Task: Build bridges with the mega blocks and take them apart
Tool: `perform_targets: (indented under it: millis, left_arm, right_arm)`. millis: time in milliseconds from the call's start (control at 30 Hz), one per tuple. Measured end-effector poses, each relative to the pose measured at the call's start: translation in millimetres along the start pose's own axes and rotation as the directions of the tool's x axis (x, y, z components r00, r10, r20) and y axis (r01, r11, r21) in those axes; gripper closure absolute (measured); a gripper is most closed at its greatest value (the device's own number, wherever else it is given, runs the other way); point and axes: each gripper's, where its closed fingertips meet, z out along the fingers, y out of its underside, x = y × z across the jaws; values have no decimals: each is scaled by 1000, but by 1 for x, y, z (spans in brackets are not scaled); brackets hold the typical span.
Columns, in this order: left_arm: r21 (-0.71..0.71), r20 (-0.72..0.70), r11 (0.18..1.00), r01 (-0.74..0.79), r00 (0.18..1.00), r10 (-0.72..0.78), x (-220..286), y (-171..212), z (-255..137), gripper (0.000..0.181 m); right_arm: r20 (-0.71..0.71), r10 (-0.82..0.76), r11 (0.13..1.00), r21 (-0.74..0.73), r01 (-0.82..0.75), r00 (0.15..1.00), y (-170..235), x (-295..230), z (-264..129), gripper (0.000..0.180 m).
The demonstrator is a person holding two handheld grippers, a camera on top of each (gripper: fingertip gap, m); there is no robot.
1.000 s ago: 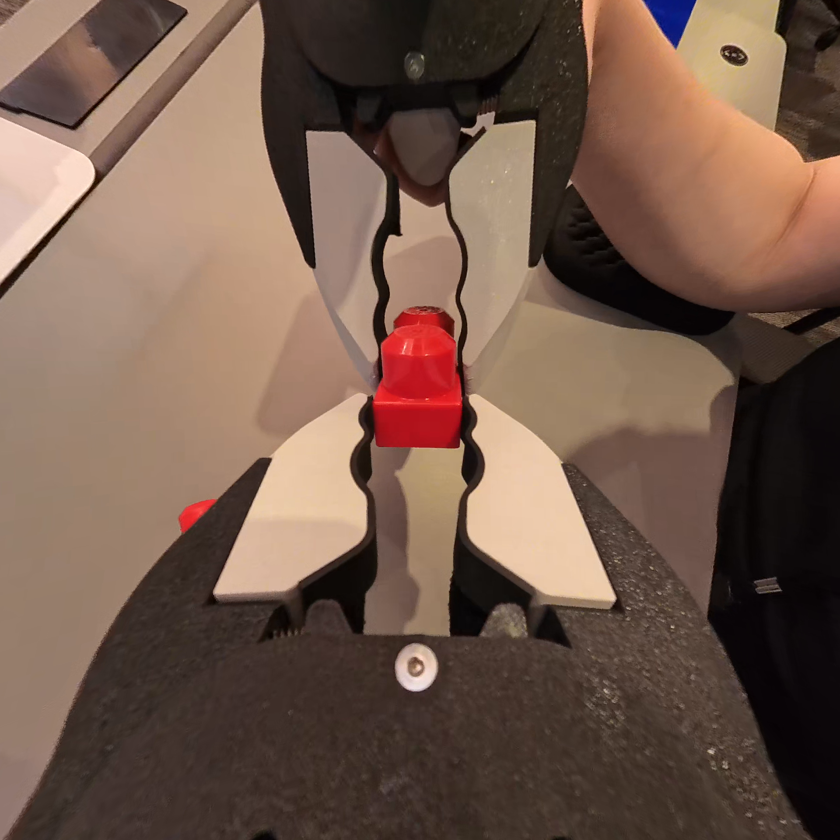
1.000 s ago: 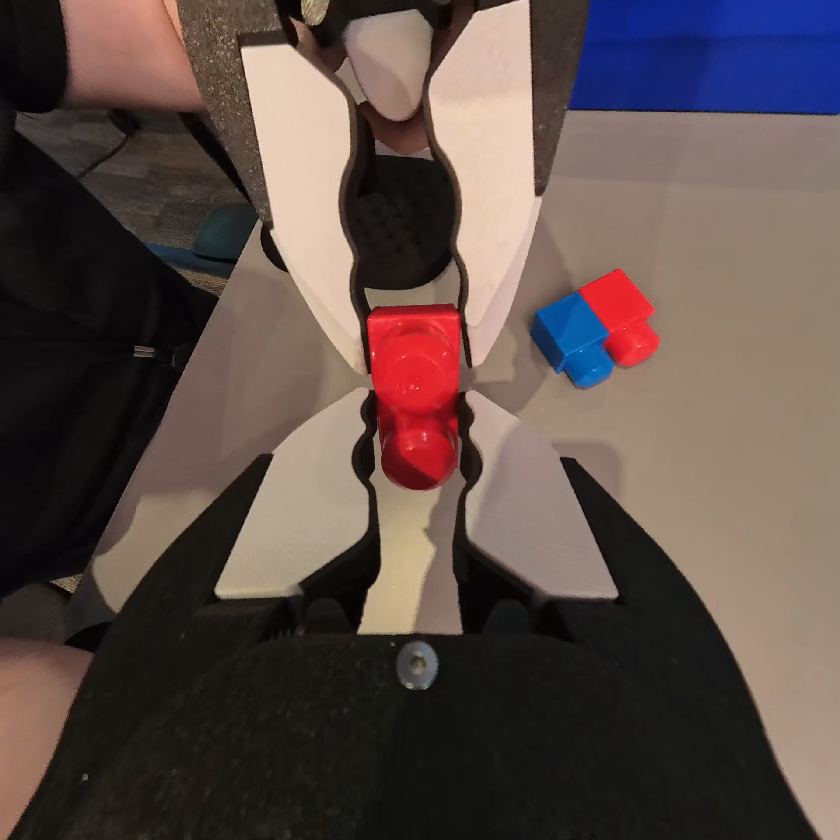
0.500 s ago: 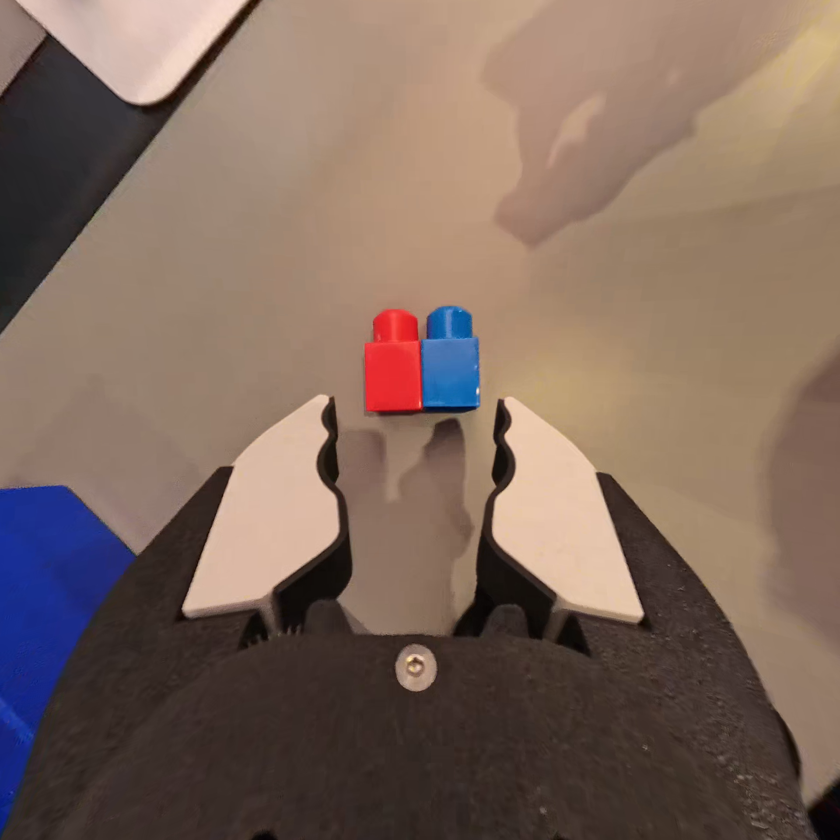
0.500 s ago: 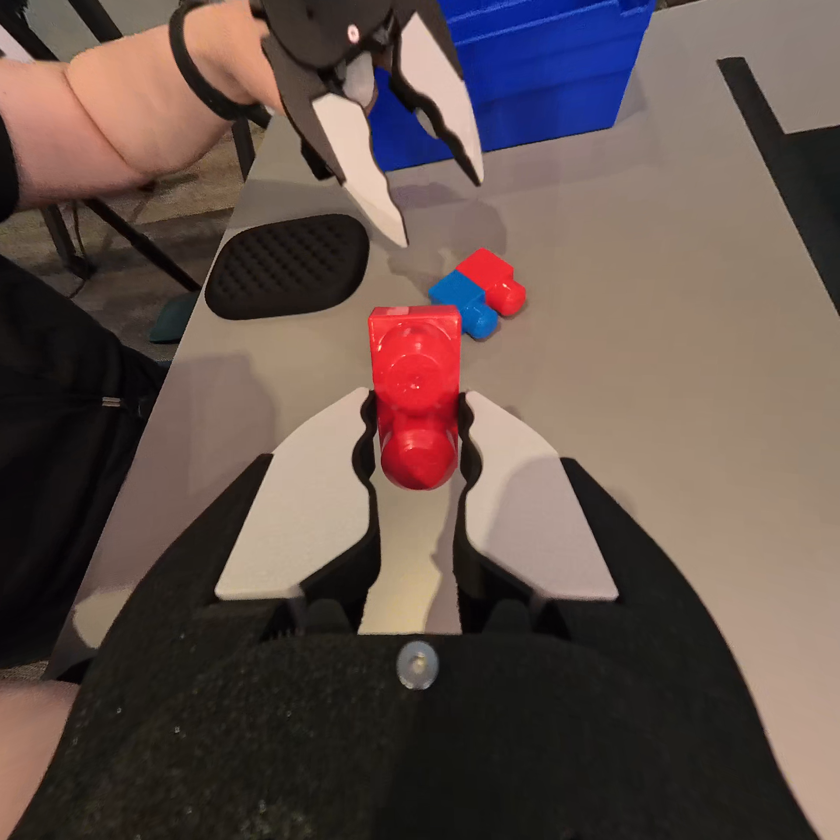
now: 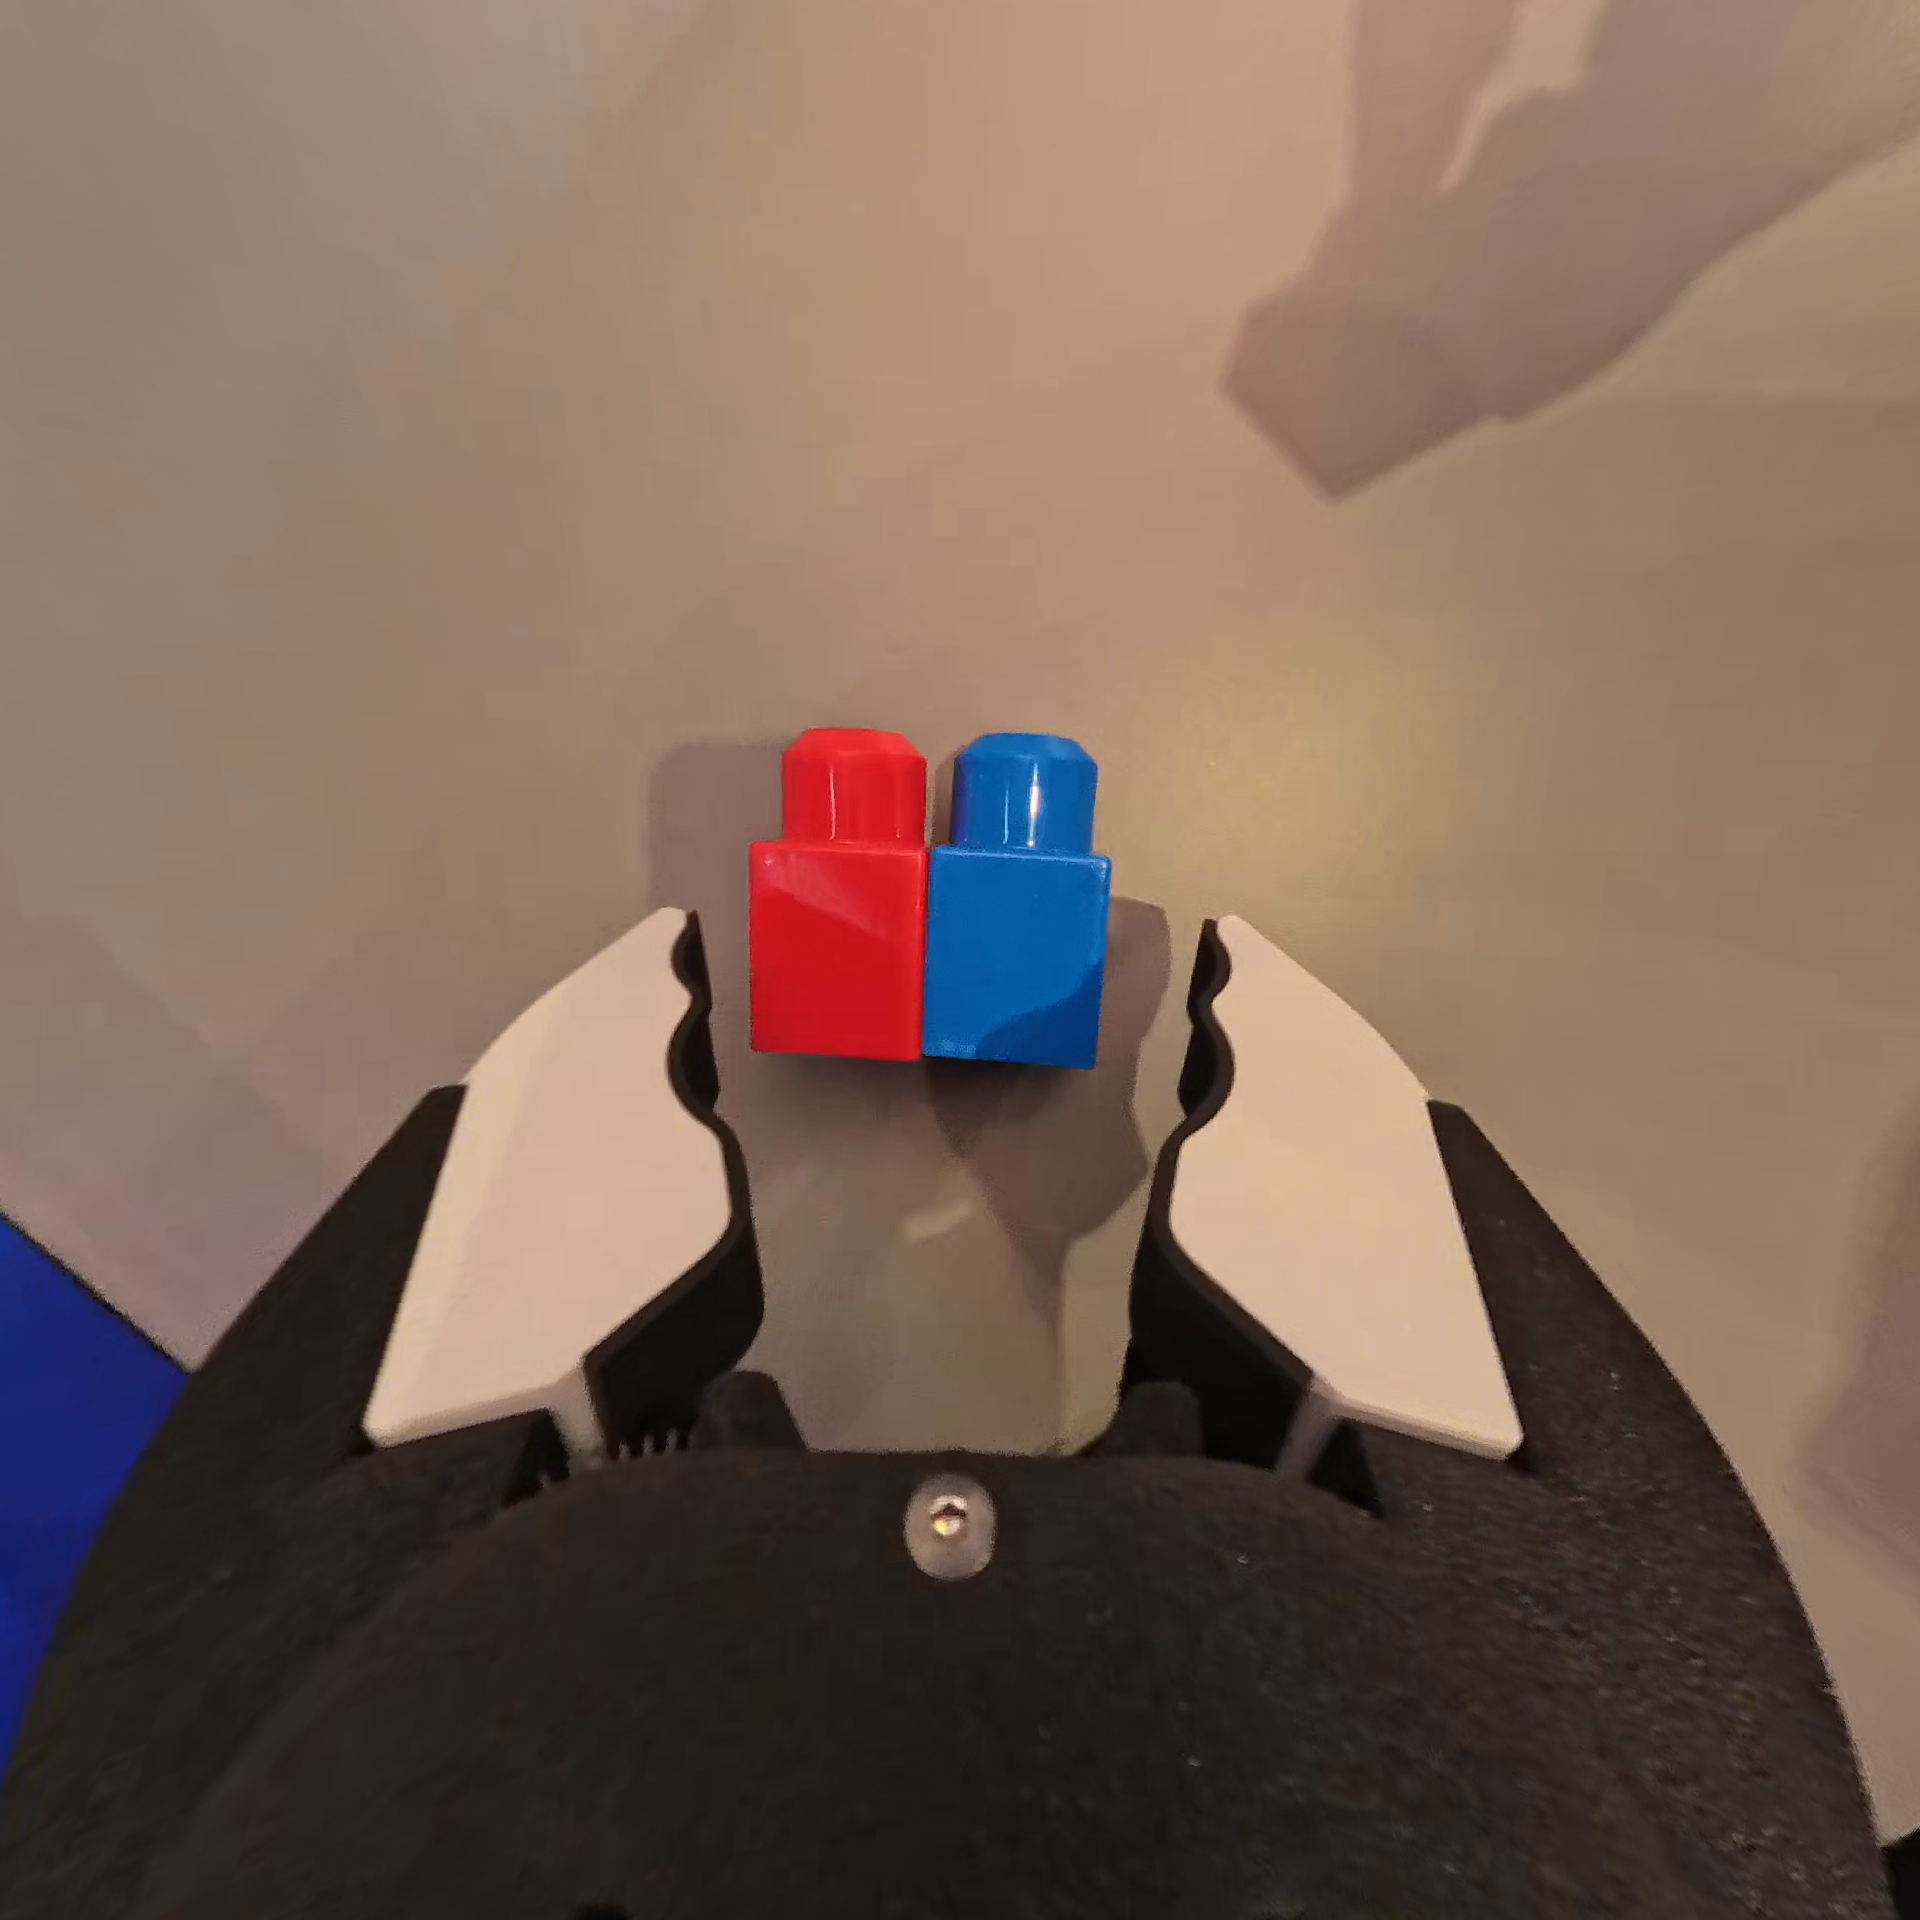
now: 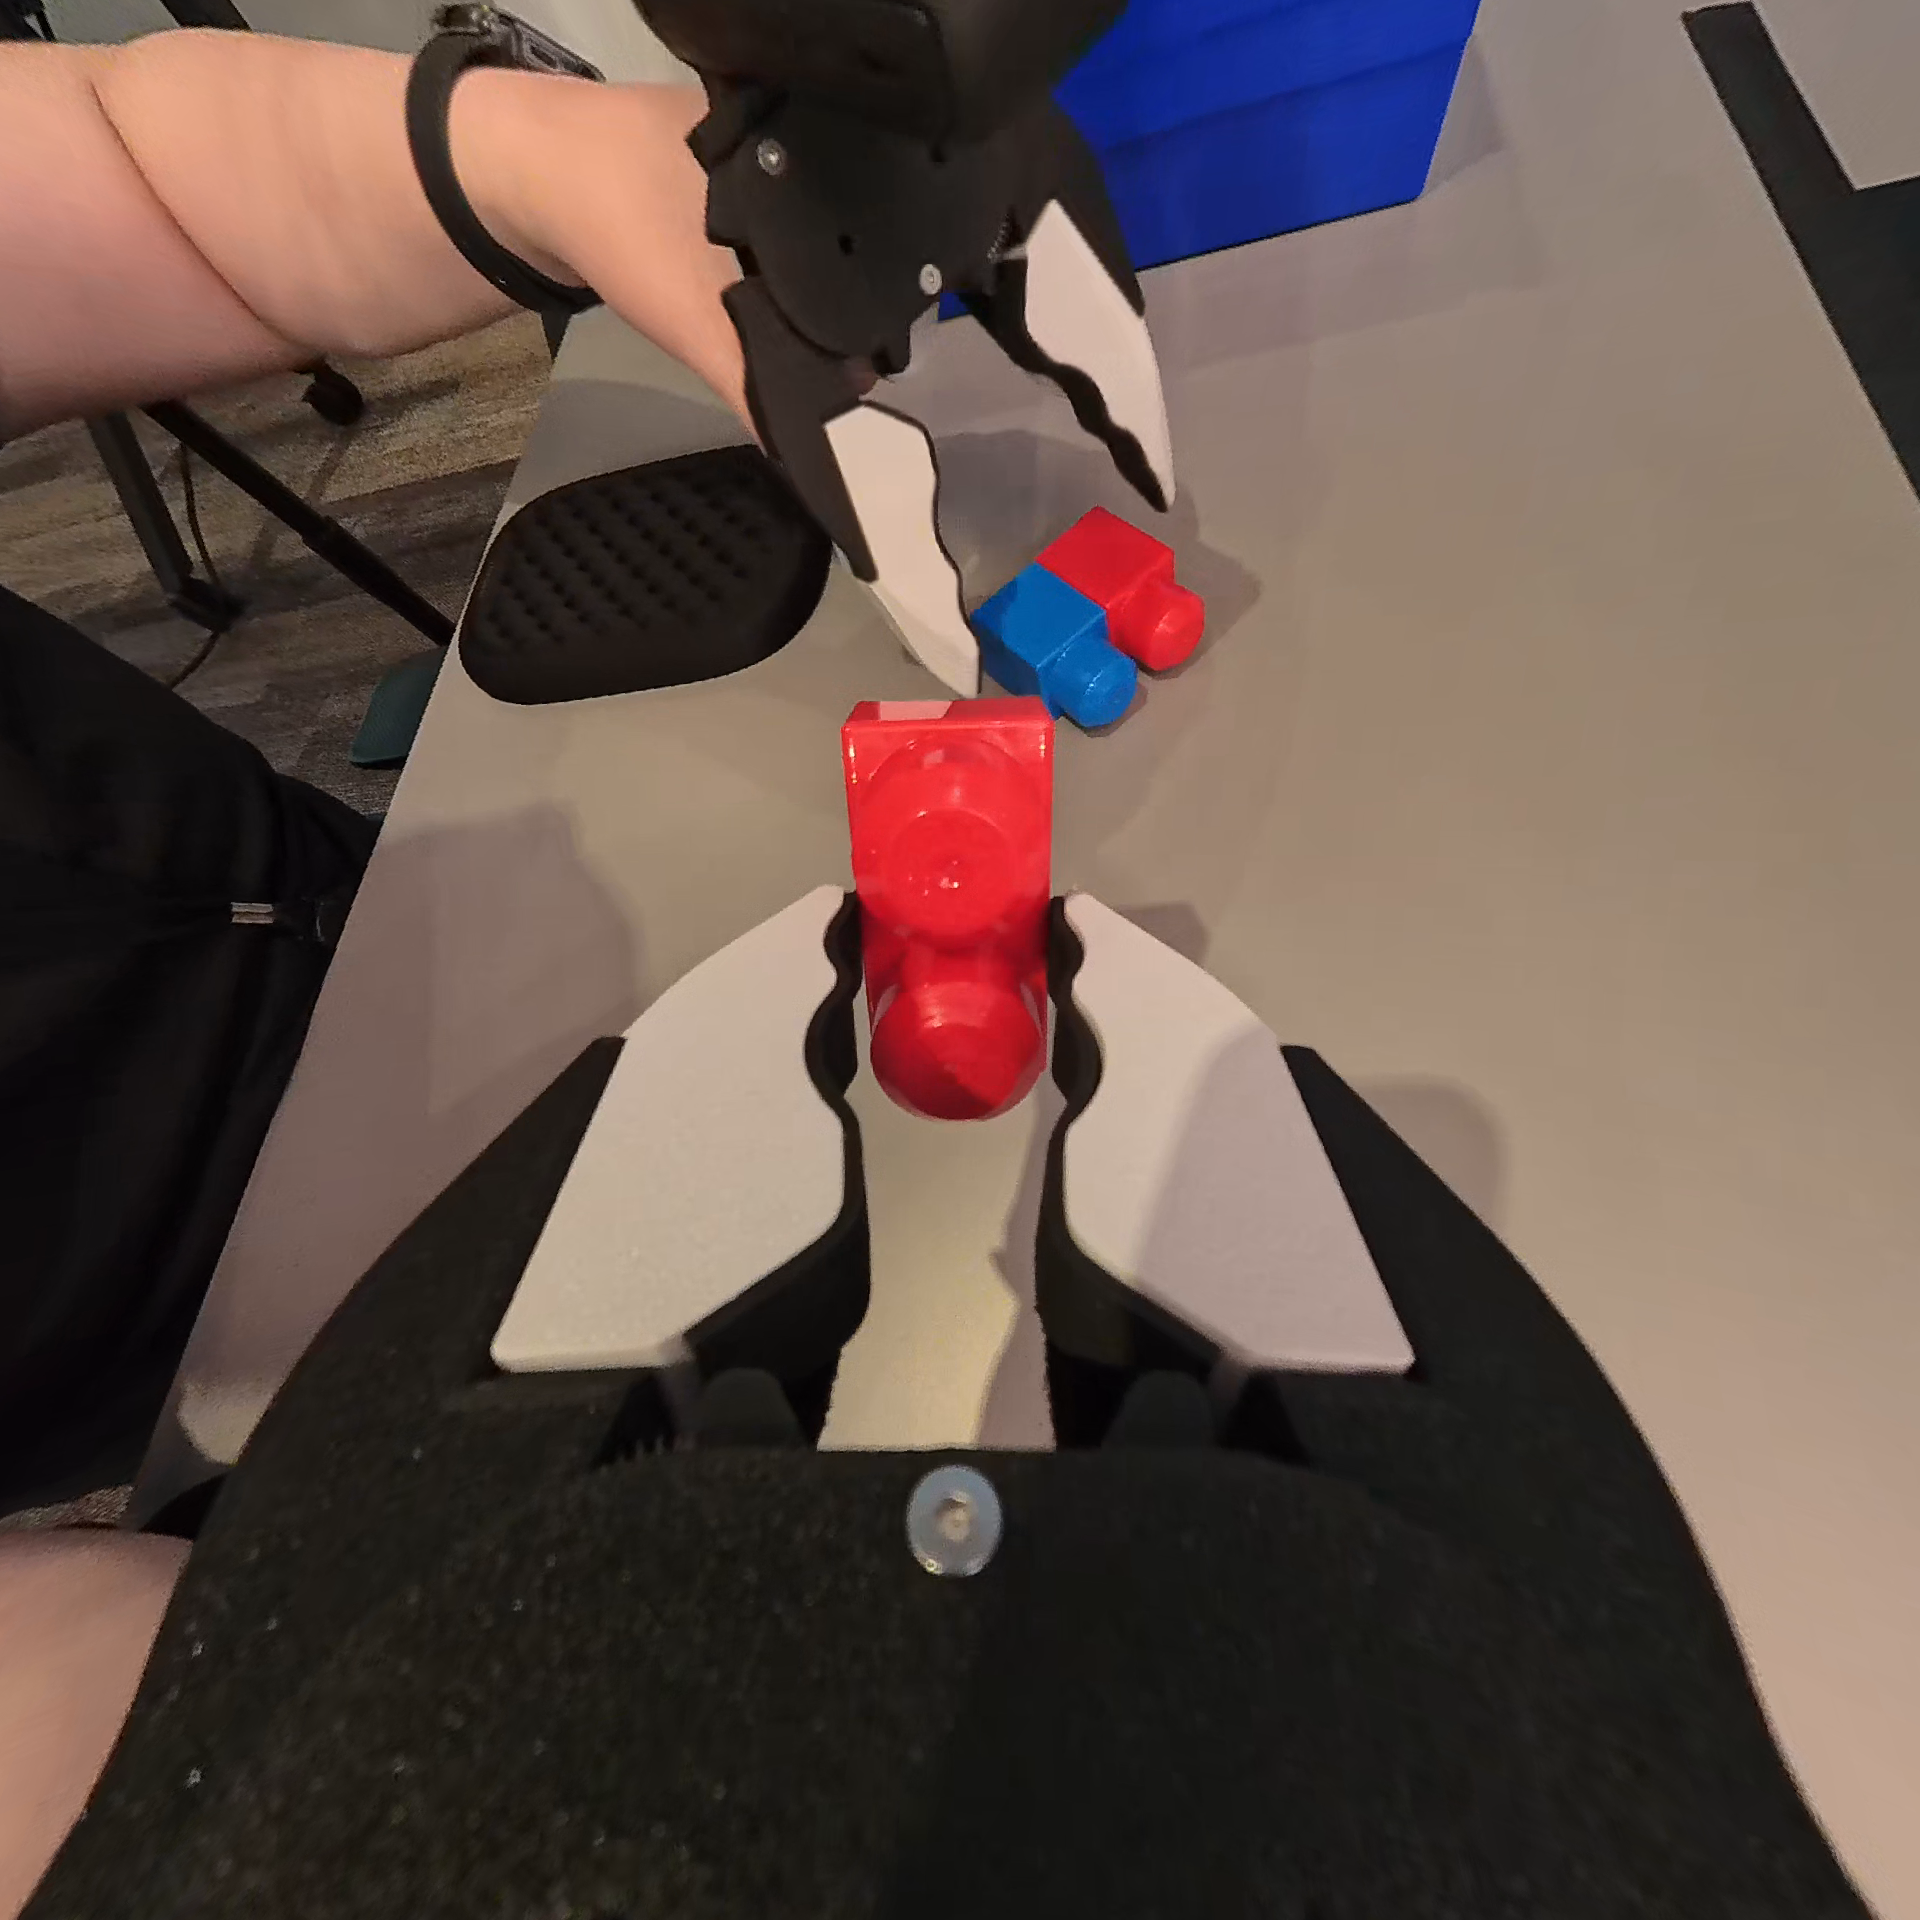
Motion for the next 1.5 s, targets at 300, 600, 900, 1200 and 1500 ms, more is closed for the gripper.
perform_targets:
  millis: [300, 600, 900, 1200, 1500]
  left_arm:
    - [-69, -1, 998, 12, 1000, -12, -5, 7, 13, 90]
    - [-80, -32, 997, 21, 999, -24, -3, 8, 18, 91]
    - [-107, -46, 994, 13, 999, -18, -3, 13, 25, 91]
    - [-119, -71, 993, 14, 997, -23, -2, 13, 26, 92]
    - [-118, -76, 993, 4, 997, -13, -4, 14, 26, 97]
  right_arm:
    - [10, 1, 1000, -22, -1, 1000, 3, -1, 2, 146]
    - [28, 10, 999, -37, -9, 1000, 6, -3, 3, 146]
    - [33, 11, 999, -46, -9, 999, 8, -3, 3, 146]
    - [39, 16, 998, -57, -14, 999, 10, -4, 4, 146]
    - [47, 14, 998, -68, -11, 999, 11, -5, 6, 146]
